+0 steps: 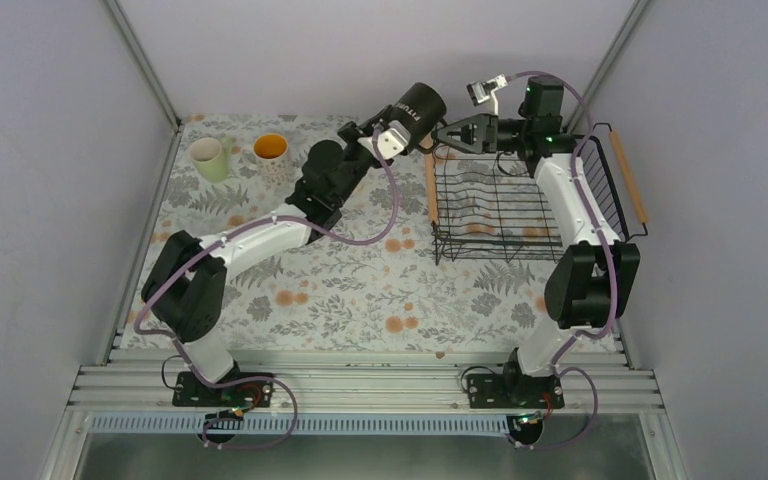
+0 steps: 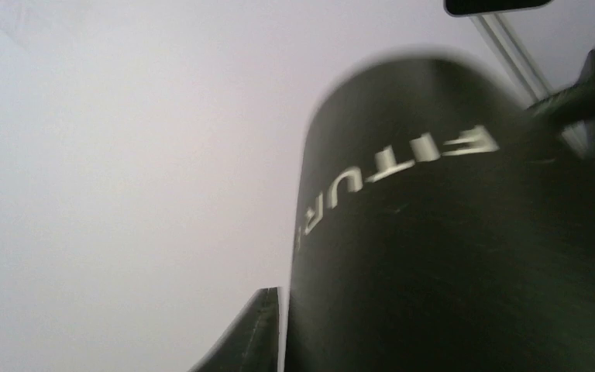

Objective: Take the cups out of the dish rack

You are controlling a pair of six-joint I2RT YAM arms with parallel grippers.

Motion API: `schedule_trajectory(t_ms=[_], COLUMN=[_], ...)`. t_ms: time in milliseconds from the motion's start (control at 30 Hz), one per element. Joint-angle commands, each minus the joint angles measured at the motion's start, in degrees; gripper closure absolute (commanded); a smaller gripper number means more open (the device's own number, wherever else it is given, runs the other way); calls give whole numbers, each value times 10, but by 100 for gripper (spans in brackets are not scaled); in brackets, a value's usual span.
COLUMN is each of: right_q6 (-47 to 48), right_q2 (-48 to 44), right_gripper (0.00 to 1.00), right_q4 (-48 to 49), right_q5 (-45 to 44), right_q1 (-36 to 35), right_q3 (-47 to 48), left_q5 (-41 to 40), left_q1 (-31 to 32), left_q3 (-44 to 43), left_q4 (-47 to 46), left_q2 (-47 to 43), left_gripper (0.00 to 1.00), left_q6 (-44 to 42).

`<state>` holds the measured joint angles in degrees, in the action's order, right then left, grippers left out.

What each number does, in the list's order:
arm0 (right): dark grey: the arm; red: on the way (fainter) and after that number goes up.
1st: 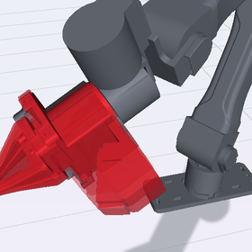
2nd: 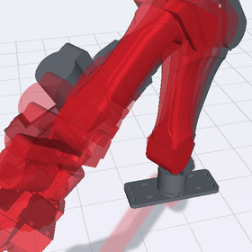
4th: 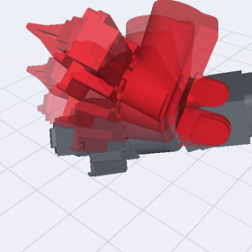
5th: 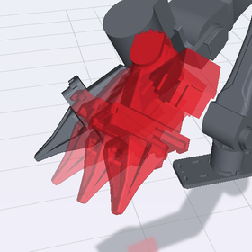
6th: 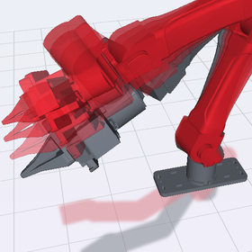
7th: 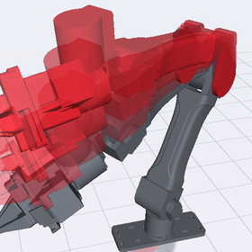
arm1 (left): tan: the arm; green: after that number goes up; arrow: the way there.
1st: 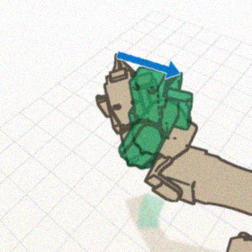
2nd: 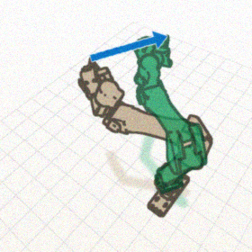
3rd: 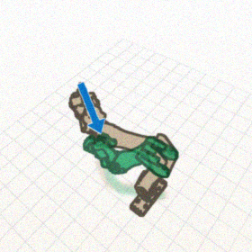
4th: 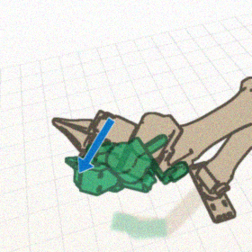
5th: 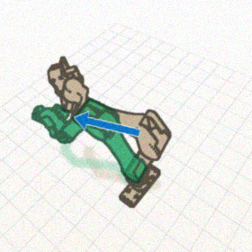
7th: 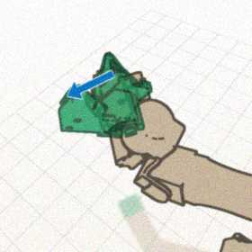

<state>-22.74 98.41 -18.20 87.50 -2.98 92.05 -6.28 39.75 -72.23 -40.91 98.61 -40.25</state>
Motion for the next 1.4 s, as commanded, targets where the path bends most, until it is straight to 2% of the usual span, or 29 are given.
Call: schedule_trajectory(t_ms=[0,67,133,200,233,267,333,433,567,667,800,1033,1233,1367], right_q6=[63,115,226,440,502,524,532,516,534,556,569,580,593,607], right_q2=[-9,-3,14,61,79,92,90,42,-35,-68,-83,-128,-173,-198], right_gripper=[1,0,0,0,0,0,0,0,0,0,0,0,0,0], right_q4=[4,-50,-180,-378,-441,-471,-466,-380,-251,-215,-218,-216,-218,-227], right_q5=[99,74,15,-111,-180,-238,-316,-450,-619,-708,-733,-714,-705,-697], right_q1=[11,27,44,42,34,31,38,44,44,44,44,44,43,43], right_q3=[14,31,85,195,243,279,282,228,143,117,103,53,8,-18], left_q5=[-30,-27,-25,-11,-3,4,22,56,74,70,54,26,-17,-12], left_q1=[-3,-8,-16,-32,-40,-50,-72,-102,-119,-121,-122,-123,-126,-127], left_q3=[19,26,18,3,-5,-15,-43,-108,-205,-259,-262,-217,-188,-151], left_q4=[-10,13,64,140,171,209,296,452,683,838,961,1067,1069,1053], left_q2=[-62,-85,-115,-141,-153,-162,-179,-186,-168,-142,-117,-71,-34,-24], left_gripper=[97,98,98,98,98,98,98,98,98,98,98,98,98,98], left_q6=[-25,-31,-34,-38,-42,-46,-50,-65,-138,-185,-224,-258,-262,-269])
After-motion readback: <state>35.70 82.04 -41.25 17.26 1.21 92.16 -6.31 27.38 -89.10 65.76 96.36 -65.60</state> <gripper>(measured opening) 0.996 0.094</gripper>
